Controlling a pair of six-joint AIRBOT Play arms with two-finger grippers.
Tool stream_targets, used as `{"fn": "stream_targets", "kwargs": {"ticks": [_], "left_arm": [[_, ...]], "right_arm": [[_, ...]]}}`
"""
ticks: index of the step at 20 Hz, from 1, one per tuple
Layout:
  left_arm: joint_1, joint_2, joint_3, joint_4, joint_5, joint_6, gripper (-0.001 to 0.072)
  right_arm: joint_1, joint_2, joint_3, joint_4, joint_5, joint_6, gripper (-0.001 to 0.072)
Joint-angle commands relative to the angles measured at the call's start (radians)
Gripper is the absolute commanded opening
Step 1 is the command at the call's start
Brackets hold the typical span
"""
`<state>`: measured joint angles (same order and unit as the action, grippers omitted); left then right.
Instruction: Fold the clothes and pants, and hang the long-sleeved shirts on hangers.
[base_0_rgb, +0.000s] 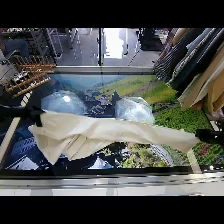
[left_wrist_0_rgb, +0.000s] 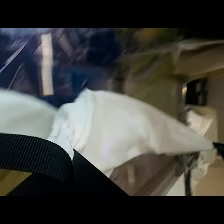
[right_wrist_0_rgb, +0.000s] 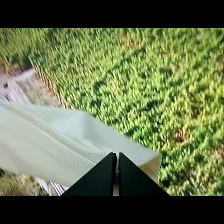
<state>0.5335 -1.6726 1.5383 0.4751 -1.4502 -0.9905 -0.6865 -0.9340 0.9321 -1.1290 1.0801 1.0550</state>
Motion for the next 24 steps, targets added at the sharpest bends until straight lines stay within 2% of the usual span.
{"fn": "stream_targets", "kwargs": {"ticks": [1,4,8,10,12,14,16,19,21,22,24], "left_arm": [[0.118,0.132,0.126,-0.402,-0.056,0.014,0.0009],[0.278,0.292,0.211,-0.682,-0.029,0.01,0.0009],[0.559,0.494,0.217,-1.129,0.122,0.01,0.001],[0.732,0.555,0.217,-1.178,0.176,-0.001,0.0009],[0.861,0.569,0.217,-1.077,0.16,-0.047,0.001],[0.887,0.556,0.214,-0.872,0.144,-0.055,0.001],[0.824,0.537,0.211,-0.553,0.144,-0.085,0.001],[0.615,0.499,0.112,-0.161,0.145,-0.109,0.001],[0.47,0.456,-0.016,-0.036,0.177,-0.084,0.001],[0.406,0.426,-0.08,-0.006,0.253,-0.064,0.001],[0.299,0.333,-0.173,0.011,0.501,-0.065,0.001]], "right_arm": [[0.001,0.066,0.168,0.069,-0.03,0.003,0.0016],[-0.008,0.149,0.342,0.075,-0.071,0.011,0.0016],[-0.079,0.262,0.517,0.039,-0.118,0.01,0.0015],[-0.104,0.28,0.589,-0.009,-0.117,0.01,0.0014],[-0.105,0.271,0.629,0.022,-0.106,0.01,0.0014],[-0.103,0.243,0.618,0.092,-0.031,0.01,0.0015],[-0.097,0.187,0.558,0.195,0.1,0.01,0.0015],[0.023,0.116,0.375,0.236,0.123,0.011,0.0014],[0.164,0.065,0.232,0.188,0.01,0.053,0.0014],[0.237,0.027,0.168,0.124,-0.116,0.109,0.0013],[0.326,-0.108,0.12,0.004,-0.349,0.256,0.0013]]}}
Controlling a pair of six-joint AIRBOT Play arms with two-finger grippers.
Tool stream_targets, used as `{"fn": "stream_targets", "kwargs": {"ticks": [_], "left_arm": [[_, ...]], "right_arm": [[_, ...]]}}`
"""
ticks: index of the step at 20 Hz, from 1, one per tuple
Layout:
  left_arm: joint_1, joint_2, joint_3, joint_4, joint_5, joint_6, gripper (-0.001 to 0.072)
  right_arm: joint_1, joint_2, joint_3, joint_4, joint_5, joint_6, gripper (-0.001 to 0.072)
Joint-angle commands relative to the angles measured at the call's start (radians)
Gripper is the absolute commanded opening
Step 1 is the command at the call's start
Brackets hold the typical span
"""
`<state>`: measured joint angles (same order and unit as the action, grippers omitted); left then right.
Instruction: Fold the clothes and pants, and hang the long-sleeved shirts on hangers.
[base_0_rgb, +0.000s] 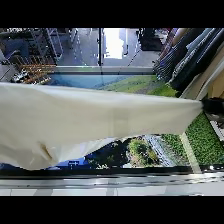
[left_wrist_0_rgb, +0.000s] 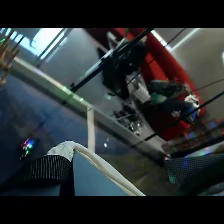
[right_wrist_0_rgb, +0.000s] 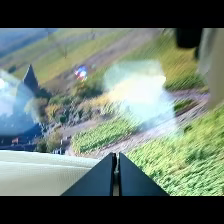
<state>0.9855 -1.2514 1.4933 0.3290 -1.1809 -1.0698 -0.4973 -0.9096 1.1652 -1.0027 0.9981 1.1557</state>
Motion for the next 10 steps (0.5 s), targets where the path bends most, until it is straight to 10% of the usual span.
{"fn": "stream_targets", "kwargs": {"ticks": [1,6,7,9,10], "left_arm": [[-0.195,-0.157,-0.132,0.147,0.336,0.004,0.0009],[-0.346,-0.486,-0.072,-0.057,0.623,0.032,0.0047],[-0.368,-0.53,-0.055,-0.092,0.659,0.041,0.0218],[-0.39,-0.582,-0.018,-0.132,0.673,0.042,0.0644],[-0.386,-0.586,0.0,-0.132,0.664,0.05,0.0646]], "right_arm": [[0.156,-0.222,-0.102,-0.122,-0.357,0.192,0.0012],[0.238,-0.76,0.209,-0.071,-0.46,0.25,0.002],[0.259,-0.834,0.275,-0.059,-0.459,0.25,0.0087],[0.29,-0.918,0.376,-0.037,-0.429,0.25,0.0512],[0.295,-0.924,0.403,-0.039,-0.394,0.25,0.0518]]}}
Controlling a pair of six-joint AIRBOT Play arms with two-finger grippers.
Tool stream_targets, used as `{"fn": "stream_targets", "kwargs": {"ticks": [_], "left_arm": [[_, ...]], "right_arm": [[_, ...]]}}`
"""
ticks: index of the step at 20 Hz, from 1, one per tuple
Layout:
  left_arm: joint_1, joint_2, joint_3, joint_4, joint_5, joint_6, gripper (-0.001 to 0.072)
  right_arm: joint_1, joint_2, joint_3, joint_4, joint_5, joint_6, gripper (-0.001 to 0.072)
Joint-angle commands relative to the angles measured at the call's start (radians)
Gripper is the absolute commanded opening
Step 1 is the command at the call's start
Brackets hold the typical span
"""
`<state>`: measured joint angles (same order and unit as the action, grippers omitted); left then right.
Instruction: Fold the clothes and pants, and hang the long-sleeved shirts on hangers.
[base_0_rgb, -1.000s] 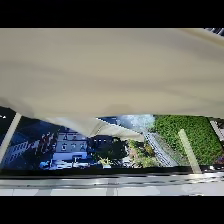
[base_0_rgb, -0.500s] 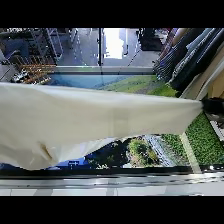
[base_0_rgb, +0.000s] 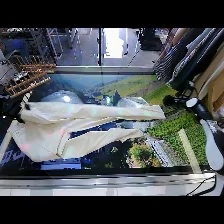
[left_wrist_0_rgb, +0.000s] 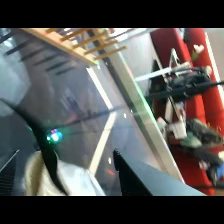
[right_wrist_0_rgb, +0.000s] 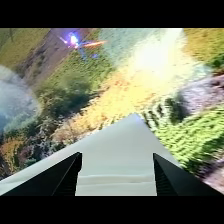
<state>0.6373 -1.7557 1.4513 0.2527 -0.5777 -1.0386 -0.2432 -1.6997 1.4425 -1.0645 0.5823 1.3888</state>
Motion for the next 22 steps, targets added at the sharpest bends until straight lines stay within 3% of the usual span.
{"fn": "stream_targets", "kwargs": {"ticks": [1,3,4,6,8,10,13,15,19,22], "left_arm": [[-0.02,-0.075,0.06,-0.054,0.022,0.043,0.0646],[0.048,-0.043,0.105,0.008,-0.172,0.089,0.0646],[0.087,-0.024,0.124,0.107,-0.275,0.073,0.064],[0.162,0.019,0.13,0.394,-0.462,-0.078,0.0639],[0.214,0.031,0.129,0.681,-0.631,-0.222,0.0639],[0.237,0.031,0.106,0.822,-0.711,-0.245,0.0639],[0.234,0.031,0.033,0.818,-0.65,-0.24,0.0639],[0.217,0.031,-0.011,0.808,-0.576,-0.24,0.0639],[0.171,0.03,-0.02,0.809,-0.494,-0.233,0.0639],[0.156,0.031,-0.02,0.809,-0.498,-0.233,0.0639]], "right_arm": [[0.042,-0.128,0.148,0.018,0.084,0.016,0.0518],[0.02,-0.097,0.174,0.002,0.274,-0.019,0.0516],[0.008,-0.076,0.174,-0.003,0.391,-0.053,0.0513],[-0.011,-0.038,0.144,-0.005,0.612,-0.1,0.051],[-0.011,0.019,0.044,0.027,0.737,-0.12,0.0504],[-0.011,0.093,-0.109,0.105,0.8,-0.154,0.0504],[0.002,0.172,-0.319,0.185,0.793,-0.153,0.0503],[0.048,0.174,-0.384,0.196,0.711,-0.151,0.0502],[0.17,0.156,-0.397,0.191,0.473,-0.103,0.0493],[0.217,0.11,-0.397,0.105,0.439,-0.052,0.0493]]}}
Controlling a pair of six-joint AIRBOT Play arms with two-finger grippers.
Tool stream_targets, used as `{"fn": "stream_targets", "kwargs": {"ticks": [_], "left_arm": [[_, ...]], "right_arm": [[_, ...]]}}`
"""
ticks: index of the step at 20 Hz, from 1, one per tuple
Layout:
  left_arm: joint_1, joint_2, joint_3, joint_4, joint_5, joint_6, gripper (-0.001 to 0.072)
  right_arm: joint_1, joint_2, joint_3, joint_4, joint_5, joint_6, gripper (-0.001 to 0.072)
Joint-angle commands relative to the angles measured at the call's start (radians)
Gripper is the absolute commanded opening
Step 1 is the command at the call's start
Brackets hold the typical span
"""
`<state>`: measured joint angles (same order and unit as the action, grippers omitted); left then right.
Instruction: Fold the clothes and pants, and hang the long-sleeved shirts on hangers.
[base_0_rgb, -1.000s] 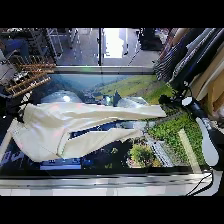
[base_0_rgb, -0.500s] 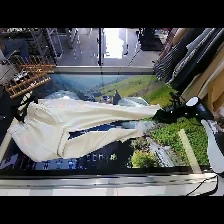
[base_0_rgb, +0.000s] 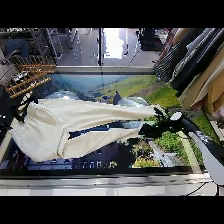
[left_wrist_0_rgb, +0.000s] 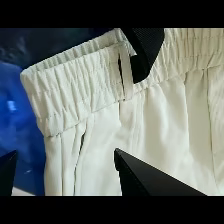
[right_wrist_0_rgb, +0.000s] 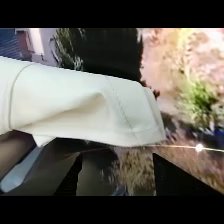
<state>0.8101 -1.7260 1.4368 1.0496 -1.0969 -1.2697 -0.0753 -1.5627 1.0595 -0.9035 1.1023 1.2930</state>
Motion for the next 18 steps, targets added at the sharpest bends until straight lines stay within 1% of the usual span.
{"fn": "stream_targets", "kwargs": {"ticks": [1,2,3,5,6,7,8,9,11,13,14,15,18], "left_arm": [[-0.018,0.001,-0.005,0.012,0.014,-0.002,0.0639],[-0.018,0.001,-0.005,0.012,0.006,-0.002,0.0639],[-0.018,0.001,-0.005,0.012,0.002,-0.002,0.0639],[-0.018,0.001,-0.005,0.012,-0.003,-0.002,0.0639],[-0.019,0.001,-0.005,0.011,-0.009,-0.003,0.0639],[-0.018,0.001,-0.006,0.002,-0.016,-0.003,0.0639],[-0.018,0.001,-0.005,-0.016,-0.025,-0.003,0.0639],[-0.016,0.001,-0.005,-0.03,-0.033,-0.002,0.0639],[-0.013,0.001,-0.005,-0.04,-0.059,-0.002,0.0639],[-0.012,0.002,-0.005,-0.04,-0.082,-0.001,0.0639],[-0.012,0.001,-0.005,-0.04,-0.093,-0.002,0.0639],[-0.013,0.001,-0.005,-0.04,-0.106,-0.002,0.0639],[-0.026,0.001,-0.011,-0.039,-0.154,-0.003,0.0639]], "right_arm": [[0.058,-0.034,-0.015,-0.076,-0.085,0.042,0.0493],[0.063,-0.034,-0.014,-0.08,-0.103,0.038,0.0493],[0.071,-0.033,-0.014,-0.076,-0.131,0.033,0.0453],[0.094,-0.033,-0.014,-0.058,-0.22,0.032,0.0264],[0.108,-0.033,-0.014,-0.023,-0.277,0.028,0.0144],[0.119,-0.031,-0.003,0.014,-0.315,0.005,0.004],[0.126,-0.023,0.024,0.037,-0.336,-0.015,0.0018],[0.126,-0.002,0.064,0.032,-0.33,-0.016,0.0016],[0.104,0.093,0.159,-0.027,-0.31,-0.006,0.0014],[0.071,0.231,0.252,-0.149,-0.228,0.024,0.0013],[0.053,0.303,0.283,-0.219,-0.176,0.056,0.0012],[0.037,0.363,0.297,-0.261,-0.13,0.061,0.0012],[-0.016,0.482,0.3,-0.283,-0.003,0.063,0.0013]]}}
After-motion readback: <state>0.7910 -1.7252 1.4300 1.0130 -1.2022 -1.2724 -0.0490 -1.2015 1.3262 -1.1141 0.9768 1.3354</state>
